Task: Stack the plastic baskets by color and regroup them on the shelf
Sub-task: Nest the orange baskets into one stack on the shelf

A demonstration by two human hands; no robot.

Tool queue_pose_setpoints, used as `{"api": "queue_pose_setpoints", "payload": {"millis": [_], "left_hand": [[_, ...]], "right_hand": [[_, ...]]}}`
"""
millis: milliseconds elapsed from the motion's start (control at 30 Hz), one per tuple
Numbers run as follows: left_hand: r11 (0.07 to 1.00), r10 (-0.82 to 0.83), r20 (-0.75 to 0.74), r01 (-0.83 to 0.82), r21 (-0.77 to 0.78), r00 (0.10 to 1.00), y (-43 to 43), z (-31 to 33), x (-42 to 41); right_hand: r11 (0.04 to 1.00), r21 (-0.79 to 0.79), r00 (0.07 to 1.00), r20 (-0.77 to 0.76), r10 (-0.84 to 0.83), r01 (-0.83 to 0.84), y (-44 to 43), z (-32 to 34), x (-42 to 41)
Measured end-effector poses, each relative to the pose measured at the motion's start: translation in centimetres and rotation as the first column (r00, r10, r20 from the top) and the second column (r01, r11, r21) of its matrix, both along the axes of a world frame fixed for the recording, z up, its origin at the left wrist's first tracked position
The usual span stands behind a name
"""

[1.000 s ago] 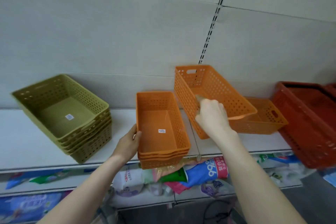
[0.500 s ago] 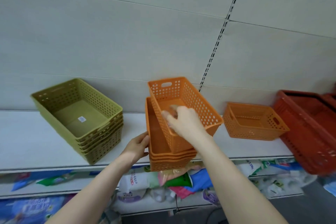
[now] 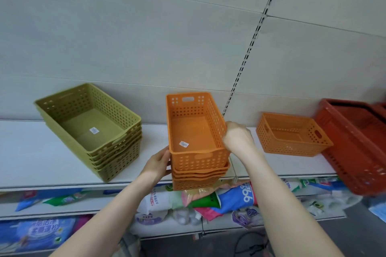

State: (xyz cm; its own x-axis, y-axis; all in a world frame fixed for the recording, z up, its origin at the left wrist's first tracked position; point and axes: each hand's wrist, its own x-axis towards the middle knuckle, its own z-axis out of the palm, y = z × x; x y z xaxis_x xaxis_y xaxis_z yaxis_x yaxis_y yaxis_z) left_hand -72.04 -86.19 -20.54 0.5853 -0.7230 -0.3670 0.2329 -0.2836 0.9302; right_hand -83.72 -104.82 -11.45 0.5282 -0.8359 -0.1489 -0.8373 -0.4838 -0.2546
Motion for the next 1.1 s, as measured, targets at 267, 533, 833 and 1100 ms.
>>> {"api": "queue_pose_setpoints", "payload": {"millis": [267, 533, 833, 1100], "left_hand": [[0.993, -0.120, 0.078, 0.118, 0.029, 0.990, -0.3, -0.1, -0.1], [0.993, -0.110, 0.323, 0.093, 0.066, 0.940, -0.7, -0.1, -0.8], [0.956, -0.293, 0.951, 0.048, 0.289, 0.102, -3.5, -2.4, 0.8], [0.961, -0.277, 0.959, -0.003, 0.278, -0.059, -11.3, -1.9, -1.6]], "right_hand": [[0.928, 0.373, 0.997, 0.069, -0.029, 0.001, -0.1, -6.0, -2.3], [0.933, 0.357, 0.986, 0.166, -0.007, -0.053, -2.9, -6.8, -2.6], [0.999, 0.042, 0.983, 0.183, -0.009, 0.002, -9.7, -7.9, -3.0], [0.996, -0.026, 0.944, 0.323, -0.072, 0.084, -19.3, -8.4, -5.7]]}}
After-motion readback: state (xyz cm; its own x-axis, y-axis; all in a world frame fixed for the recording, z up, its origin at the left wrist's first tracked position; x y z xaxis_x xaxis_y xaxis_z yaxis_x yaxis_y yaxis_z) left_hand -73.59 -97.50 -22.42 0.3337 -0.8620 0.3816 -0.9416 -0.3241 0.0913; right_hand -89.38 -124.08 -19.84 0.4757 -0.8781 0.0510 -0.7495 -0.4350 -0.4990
